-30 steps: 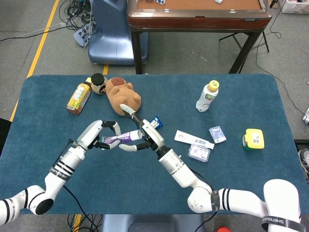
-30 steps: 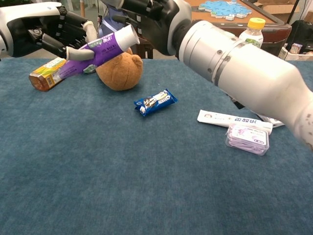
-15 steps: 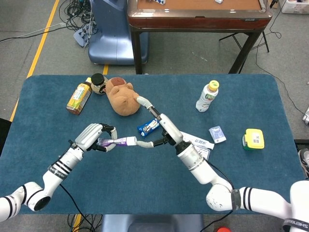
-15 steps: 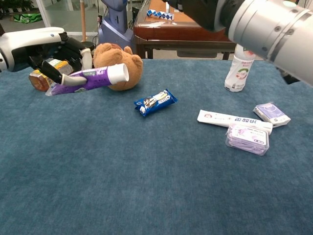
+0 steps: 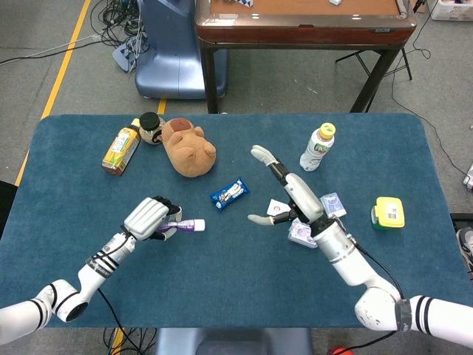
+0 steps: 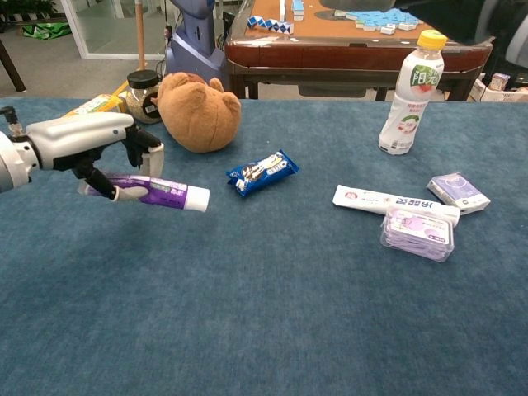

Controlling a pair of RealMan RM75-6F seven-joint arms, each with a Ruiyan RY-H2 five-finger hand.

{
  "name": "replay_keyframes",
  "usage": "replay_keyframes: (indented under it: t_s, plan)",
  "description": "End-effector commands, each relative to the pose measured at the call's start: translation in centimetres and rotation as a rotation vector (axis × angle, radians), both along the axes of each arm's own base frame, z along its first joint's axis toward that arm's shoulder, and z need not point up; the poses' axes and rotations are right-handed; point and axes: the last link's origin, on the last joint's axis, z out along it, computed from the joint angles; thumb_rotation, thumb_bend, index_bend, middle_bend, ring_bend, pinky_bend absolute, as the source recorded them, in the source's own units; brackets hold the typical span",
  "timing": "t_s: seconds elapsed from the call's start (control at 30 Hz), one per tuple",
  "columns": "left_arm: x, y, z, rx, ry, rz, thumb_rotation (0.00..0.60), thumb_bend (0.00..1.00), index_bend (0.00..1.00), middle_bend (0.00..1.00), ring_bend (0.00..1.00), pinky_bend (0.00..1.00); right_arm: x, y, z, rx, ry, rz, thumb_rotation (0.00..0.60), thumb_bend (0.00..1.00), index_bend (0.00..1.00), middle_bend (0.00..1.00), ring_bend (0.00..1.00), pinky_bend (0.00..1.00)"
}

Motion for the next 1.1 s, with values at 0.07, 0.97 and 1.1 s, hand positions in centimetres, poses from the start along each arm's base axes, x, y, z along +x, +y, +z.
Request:
replay_keyframes:
  t_s: [0.07, 0.97, 1.1]
  plan:
    - [-0.7, -0.1, -0.6, -0.013, 0.032, 0.018, 0.600, 0.60, 0.43, 0.51, 0.35, 0.35, -1.5, 0.2, 0.6, -0.012, 0.039, -0.023, 0.545, 0.00, 0.00, 0.00, 0.00, 0.00]
    - [-8.0, -6.4, 9.7, 0.387, -0.110, 0.312, 0.600, 0.48, 0.16, 0.23, 0.15, 0.28, -15.9, 7.5, 6.4, -0.332, 0.722, -0.323, 0.600, 0.06, 0.00, 0.08, 0.00, 0.00]
    - [-9.0, -8.3, 10.4, 0.453, -0.090, 0.318, 0.600, 0.48, 0.20, 0.23, 0.15, 0.28, -18.0, 9.8, 6.4, -0.381, 0.819, -0.401, 0.600, 0.09, 0.00, 0.10, 0.00, 0.00]
